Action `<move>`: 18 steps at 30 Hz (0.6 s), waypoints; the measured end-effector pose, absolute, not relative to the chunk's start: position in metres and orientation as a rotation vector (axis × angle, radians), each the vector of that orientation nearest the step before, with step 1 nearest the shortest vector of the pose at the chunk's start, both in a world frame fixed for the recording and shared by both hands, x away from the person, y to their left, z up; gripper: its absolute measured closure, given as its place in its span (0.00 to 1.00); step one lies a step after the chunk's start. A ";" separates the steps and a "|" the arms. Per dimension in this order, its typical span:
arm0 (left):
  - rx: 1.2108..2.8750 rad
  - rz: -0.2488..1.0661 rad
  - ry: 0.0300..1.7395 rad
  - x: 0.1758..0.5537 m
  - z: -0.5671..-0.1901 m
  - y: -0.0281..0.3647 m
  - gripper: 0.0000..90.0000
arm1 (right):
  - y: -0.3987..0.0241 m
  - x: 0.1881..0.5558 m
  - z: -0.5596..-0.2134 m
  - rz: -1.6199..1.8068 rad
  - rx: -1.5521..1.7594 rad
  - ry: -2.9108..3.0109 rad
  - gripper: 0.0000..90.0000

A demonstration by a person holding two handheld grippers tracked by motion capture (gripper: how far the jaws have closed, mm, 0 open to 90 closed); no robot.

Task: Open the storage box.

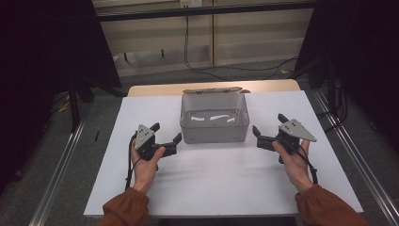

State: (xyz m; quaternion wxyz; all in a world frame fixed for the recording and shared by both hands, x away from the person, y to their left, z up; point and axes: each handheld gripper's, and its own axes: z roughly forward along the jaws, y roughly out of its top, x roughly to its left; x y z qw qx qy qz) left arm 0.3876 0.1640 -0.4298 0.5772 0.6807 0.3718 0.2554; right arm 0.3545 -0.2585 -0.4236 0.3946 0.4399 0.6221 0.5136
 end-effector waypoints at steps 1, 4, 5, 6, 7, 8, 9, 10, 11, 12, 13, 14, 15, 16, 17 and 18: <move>1.587 0.608 0.874 0.385 -0.430 0.166 0.03 | -0.260 0.352 -0.423 1.304 1.119 1.570 0.00; 1.581 0.611 0.887 0.379 -0.431 0.172 0.03 | -0.265 0.343 -0.424 1.311 1.120 1.560 0.00; 1.581 0.611 0.887 0.379 -0.431 0.172 0.03 | -0.267 0.340 -0.425 1.310 1.123 1.559 0.00; 1.566 0.616 0.895 0.374 -0.431 0.175 0.03 | -0.268 0.337 -0.425 1.310 1.124 1.556 0.00; 1.566 0.616 0.895 0.374 -0.431 0.175 0.03 | -0.268 0.337 -0.425 1.310 1.124 1.556 0.00; 1.562 0.627 0.913 0.370 -0.431 0.178 0.03 | -0.272 0.332 -0.426 1.315 1.126 1.545 0.00; 1.553 0.632 0.923 0.368 -0.431 0.179 0.03 | -0.273 0.329 -0.426 1.318 1.128 1.541 0.00; 1.553 0.632 0.923 0.368 -0.431 0.179 0.03 | -0.273 0.329 -0.426 1.318 1.128 1.541 0.00; 1.553 0.646 0.914 0.364 -0.431 0.181 0.03 | -0.276 0.324 -0.427 1.317 1.134 1.535 0.00; 1.553 0.646 0.914 0.364 -0.431 0.181 0.03 | -0.276 0.324 -0.427 1.317 1.134 1.535 0.00; 1.551 0.651 0.913 0.360 -0.431 0.183 0.03 | -0.278 0.318 -0.428 1.310 1.137 1.535 0.00; 1.555 0.655 0.911 0.358 -0.431 0.184 0.03 | -0.279 0.316 -0.428 1.310 1.136 1.535 0.00; 1.553 0.653 0.909 0.357 -0.431 0.184 0.03 | -0.280 0.313 -0.429 1.309 1.137 1.535 0.00; 1.553 0.653 0.909 0.357 -0.431 0.184 0.03 | -0.280 0.313 -0.429 1.309 1.137 1.535 0.00; 1.555 0.655 0.907 0.355 -0.431 0.184 0.03 | -0.281 0.311 -0.429 1.304 1.140 1.536 0.00; 1.563 0.660 0.904 0.353 -0.432 0.184 0.03 | -0.282 0.309 -0.429 1.303 1.140 1.532 0.00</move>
